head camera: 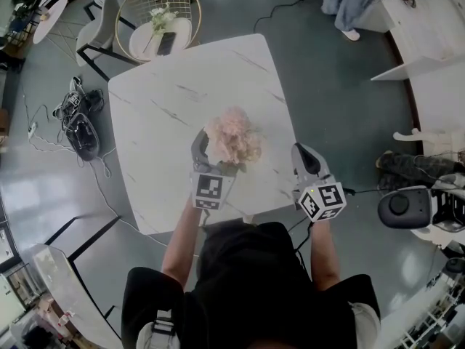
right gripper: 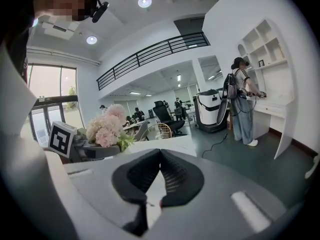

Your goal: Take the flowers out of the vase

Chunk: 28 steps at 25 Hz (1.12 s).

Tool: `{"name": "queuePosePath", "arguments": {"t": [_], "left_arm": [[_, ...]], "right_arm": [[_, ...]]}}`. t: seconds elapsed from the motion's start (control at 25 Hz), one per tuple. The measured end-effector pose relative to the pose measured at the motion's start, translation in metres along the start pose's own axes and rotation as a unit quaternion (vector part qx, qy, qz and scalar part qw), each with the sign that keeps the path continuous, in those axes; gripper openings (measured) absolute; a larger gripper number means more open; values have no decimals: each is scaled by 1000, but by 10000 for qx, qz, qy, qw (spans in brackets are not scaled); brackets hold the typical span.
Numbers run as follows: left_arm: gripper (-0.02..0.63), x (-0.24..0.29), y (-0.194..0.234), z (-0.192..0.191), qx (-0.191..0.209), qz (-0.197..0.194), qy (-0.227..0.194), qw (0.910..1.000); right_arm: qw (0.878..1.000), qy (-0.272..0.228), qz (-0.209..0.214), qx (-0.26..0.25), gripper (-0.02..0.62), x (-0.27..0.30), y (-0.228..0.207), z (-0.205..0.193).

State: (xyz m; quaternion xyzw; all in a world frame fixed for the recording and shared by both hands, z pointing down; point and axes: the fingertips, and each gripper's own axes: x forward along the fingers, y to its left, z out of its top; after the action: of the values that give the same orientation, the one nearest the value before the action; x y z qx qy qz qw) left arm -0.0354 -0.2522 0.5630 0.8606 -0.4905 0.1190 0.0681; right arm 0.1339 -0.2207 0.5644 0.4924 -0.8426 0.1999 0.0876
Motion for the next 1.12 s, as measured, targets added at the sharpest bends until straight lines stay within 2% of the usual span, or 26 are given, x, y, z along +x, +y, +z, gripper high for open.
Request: {"name": "queuePosePath", "arguments": {"t": [0.32, 0.56, 1.12], "left_arm": [[420, 0, 0, 8, 81, 0, -81, 9999], [325, -4, 1, 14, 105, 137, -240, 9996], [256, -16, 6, 27, 51, 279, -387, 9988]], "right_arm": [[10000, 14, -25, 55, 3, -2, 0, -1], [10000, 28, -52, 72, 3, -6, -3, -6], [9999, -51, -84, 45, 3, -15, 4, -2]]}}
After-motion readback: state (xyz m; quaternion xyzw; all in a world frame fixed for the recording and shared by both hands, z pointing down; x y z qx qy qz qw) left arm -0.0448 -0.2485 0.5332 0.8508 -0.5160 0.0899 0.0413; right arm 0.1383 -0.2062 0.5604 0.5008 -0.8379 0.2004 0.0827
